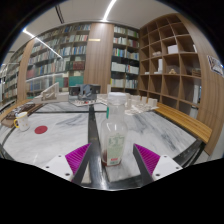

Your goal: Pour water

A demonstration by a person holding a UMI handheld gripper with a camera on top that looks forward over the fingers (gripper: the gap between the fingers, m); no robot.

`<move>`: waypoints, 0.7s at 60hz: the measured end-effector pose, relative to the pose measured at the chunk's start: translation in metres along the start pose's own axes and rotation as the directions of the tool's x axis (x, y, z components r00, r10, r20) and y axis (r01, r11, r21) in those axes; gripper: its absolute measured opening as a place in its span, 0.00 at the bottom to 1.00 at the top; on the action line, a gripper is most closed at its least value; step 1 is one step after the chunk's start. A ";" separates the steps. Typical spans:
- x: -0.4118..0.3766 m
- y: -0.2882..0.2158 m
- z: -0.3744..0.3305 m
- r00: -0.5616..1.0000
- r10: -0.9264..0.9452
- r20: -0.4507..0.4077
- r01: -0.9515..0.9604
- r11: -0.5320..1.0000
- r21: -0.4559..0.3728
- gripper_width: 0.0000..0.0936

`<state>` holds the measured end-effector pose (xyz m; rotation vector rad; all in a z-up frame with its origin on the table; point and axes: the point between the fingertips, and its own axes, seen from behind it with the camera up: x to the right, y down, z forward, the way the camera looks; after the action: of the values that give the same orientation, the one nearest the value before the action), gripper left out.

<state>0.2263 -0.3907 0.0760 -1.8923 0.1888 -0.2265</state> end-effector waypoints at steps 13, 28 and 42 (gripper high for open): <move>-0.003 -0.017 0.067 0.998 0.063 0.003 -0.063 0.997 0.040 0.78; 0.002 -0.023 0.078 0.998 0.039 -0.041 -0.036 0.996 0.083 0.45; 0.002 -0.076 0.071 0.981 -0.098 -0.169 0.121 0.984 0.127 0.43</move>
<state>0.2474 -0.3014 0.1251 -1.7494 0.1744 -0.4588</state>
